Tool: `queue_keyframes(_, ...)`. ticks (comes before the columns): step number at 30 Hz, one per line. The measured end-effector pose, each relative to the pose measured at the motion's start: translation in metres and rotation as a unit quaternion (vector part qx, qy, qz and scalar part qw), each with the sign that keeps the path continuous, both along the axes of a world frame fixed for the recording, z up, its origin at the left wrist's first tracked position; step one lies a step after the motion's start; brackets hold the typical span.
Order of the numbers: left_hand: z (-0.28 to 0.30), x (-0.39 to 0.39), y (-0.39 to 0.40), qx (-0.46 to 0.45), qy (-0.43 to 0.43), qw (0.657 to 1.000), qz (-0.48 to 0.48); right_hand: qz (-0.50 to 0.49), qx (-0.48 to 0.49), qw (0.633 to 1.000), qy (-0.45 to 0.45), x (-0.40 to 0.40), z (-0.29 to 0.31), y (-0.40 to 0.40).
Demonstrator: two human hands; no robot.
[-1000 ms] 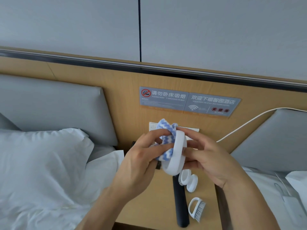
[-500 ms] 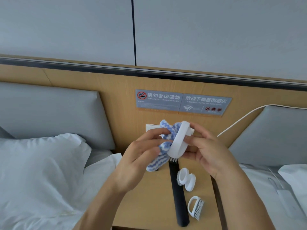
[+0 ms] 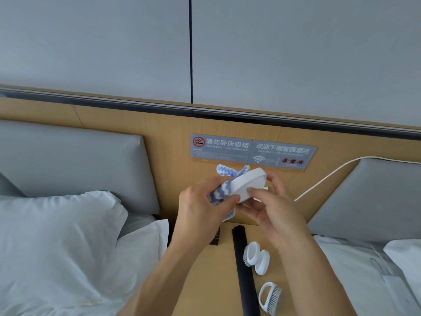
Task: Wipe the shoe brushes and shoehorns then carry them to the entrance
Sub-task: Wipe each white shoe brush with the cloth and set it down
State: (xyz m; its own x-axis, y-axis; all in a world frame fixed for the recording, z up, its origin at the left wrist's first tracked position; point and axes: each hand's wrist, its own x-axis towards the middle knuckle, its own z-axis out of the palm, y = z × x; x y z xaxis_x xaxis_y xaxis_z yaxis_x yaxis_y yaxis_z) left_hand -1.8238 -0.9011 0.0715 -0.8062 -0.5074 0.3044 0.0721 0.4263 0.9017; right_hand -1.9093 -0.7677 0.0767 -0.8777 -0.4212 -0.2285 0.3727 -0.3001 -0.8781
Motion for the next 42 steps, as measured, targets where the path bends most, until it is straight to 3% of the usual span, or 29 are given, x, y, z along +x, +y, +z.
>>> queue_keyframes(3,0.010,-0.002,-0.028,-0.043,-0.032,0.997,-0.048,0.043,-0.023,0.998,-0.037,0.001,0.002,0.012)
queue_keyframes(8,0.029,-0.014,-0.053,-0.110,-0.054,0.983,-0.135,0.079,0.032,0.996,-0.039,-0.005,0.014,0.020)
queue_keyframes(15,0.059,-0.037,-0.052,-0.157,-0.010,0.979,-0.129,0.197,0.040,0.980,-0.006,-0.012,0.025,0.020)
queue_keyframes(22,0.053,-0.031,-0.006,-0.197,0.069,0.978,-0.029,0.165,-0.010,0.985,0.049,-0.012,0.027,0.013)
queue_keyframes(42,0.045,-0.007,-0.008,-0.257,0.043,0.945,-0.199,0.172,0.006,0.977,0.128,-0.018,0.025,0.033)
